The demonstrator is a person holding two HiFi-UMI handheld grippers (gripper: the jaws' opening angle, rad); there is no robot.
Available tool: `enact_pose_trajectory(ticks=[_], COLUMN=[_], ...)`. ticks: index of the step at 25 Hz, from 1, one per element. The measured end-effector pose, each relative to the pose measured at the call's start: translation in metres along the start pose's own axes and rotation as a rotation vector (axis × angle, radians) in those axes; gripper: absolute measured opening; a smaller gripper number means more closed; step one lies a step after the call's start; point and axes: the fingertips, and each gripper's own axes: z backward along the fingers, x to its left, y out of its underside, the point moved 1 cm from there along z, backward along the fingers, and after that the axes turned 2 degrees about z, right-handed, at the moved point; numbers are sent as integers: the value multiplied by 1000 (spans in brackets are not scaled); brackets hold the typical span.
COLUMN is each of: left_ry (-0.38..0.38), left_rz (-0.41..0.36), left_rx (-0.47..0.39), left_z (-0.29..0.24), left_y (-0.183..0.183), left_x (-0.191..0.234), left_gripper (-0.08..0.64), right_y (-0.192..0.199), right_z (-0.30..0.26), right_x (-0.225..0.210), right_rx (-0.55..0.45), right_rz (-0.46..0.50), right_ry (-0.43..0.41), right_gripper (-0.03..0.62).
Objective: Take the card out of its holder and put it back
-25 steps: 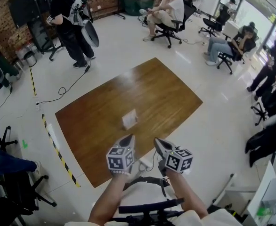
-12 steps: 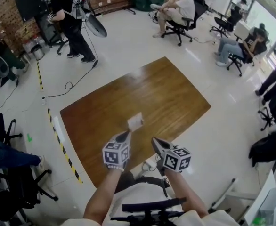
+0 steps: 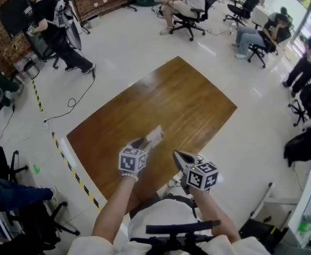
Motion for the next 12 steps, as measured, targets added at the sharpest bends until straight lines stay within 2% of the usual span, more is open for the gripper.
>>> enact_pose_trajectory(ticks=[4,12], left_ry=[24,88], left_rz=[-29,-63], left_rx=[36,90], left_z=[-17,-44], left_y=[1,7], left_x=[6,11], left_gripper=[184,186], right_y=[0,3], right_z=[2,2], right_x=[-4,-9], right_rx=[-5,-12], right_rz=[-3,-7], right_ry=[35,88], right_gripper=[-3,-3])
